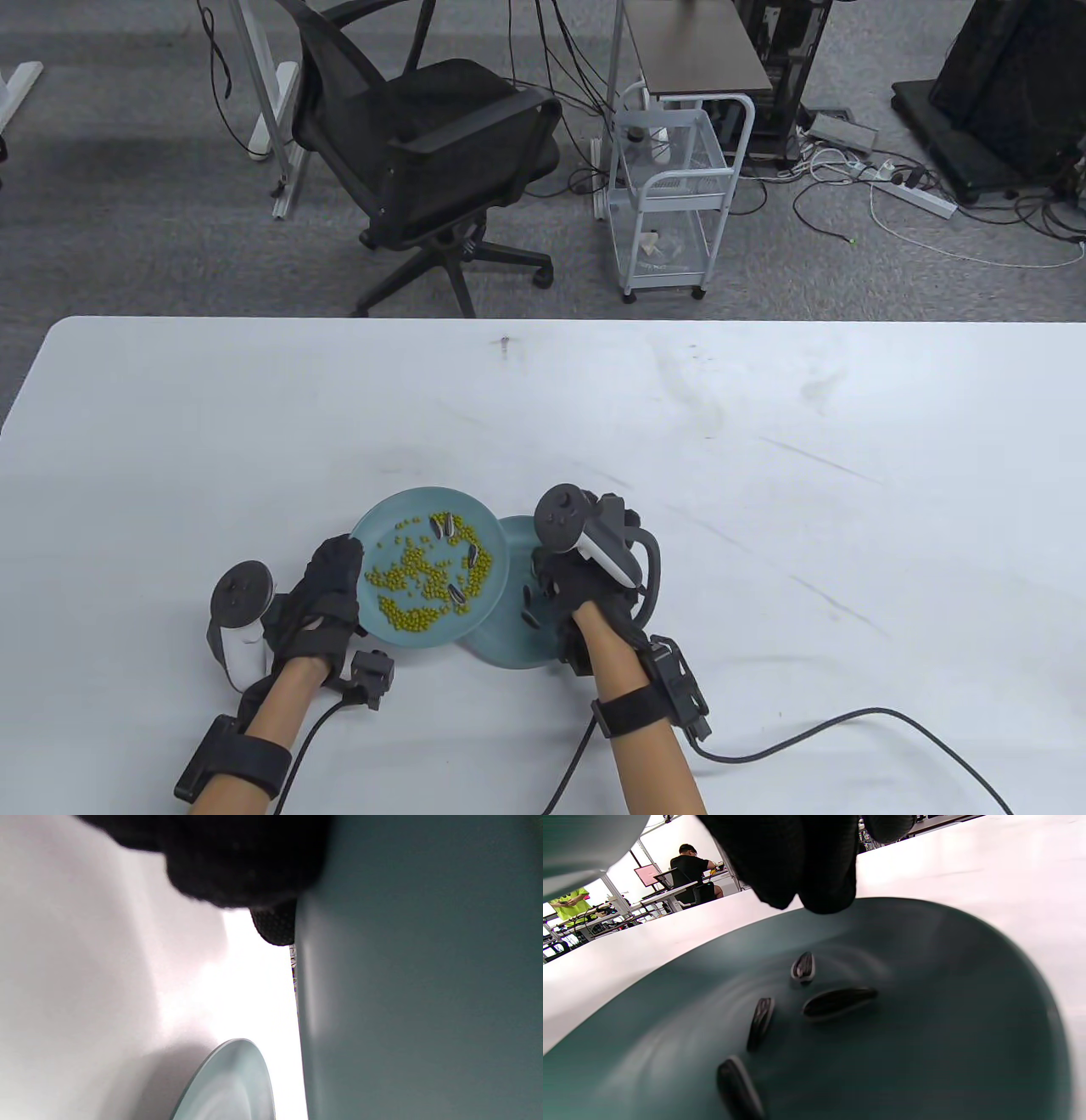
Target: Pick sunflower seeds with hand pinch into plate
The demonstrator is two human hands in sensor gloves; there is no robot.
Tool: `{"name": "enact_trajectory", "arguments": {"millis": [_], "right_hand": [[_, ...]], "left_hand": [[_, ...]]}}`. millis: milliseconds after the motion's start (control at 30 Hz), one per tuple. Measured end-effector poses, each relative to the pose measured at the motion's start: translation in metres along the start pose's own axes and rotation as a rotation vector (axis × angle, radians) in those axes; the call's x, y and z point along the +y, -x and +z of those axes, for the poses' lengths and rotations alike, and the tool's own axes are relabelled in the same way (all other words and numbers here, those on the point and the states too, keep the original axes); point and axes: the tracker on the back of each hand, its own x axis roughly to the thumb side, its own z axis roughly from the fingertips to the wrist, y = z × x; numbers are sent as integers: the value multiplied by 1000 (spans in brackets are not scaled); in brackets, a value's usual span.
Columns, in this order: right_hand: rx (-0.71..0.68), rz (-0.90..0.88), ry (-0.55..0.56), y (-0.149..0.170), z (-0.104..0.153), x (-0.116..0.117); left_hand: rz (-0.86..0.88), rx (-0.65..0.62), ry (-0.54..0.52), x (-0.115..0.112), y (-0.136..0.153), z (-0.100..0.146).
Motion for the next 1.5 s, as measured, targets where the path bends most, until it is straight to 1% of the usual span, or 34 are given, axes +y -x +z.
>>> {"name": "enact_trajectory", "arguments": {"millis": [200, 400, 600, 833, 1033, 1133, 1233, 1300, 1367, 1433, 1500], "right_hand": [[10, -10, 2, 2, 0, -1], [37, -51, 45, 6, 3, -9], [40, -110, 112, 7, 9, -21], [-11, -122, 198, -12, 23, -42], [-138, -122, 235, -44, 41, -55], [-195, -114, 211, -59, 47, -54], [-241, -107, 157, -74, 51, -45], [-246, -77, 127, -83, 52, -38], [-233, 2, 107, -90, 51, -31], [-205, 78, 76, -92, 50, -25], [-203, 93, 66, -91, 48, -21]], "left_hand": [[2, 0, 1, 0, 0, 0], [9, -1, 11, -2, 0, 0], [0, -7, 18, -3, 0, 1], [-9, -18, 41, -11, -1, 3], [-20, -32, 75, -20, -3, 6], [-22, -38, 93, -26, -3, 8], [-31, -41, 112, -31, -3, 9], [-40, -44, 121, -34, -4, 10], [-47, -49, 131, -37, -4, 11], [-50, -52, 141, -40, -4, 12], [-53, -54, 150, -42, -5, 12]]}}
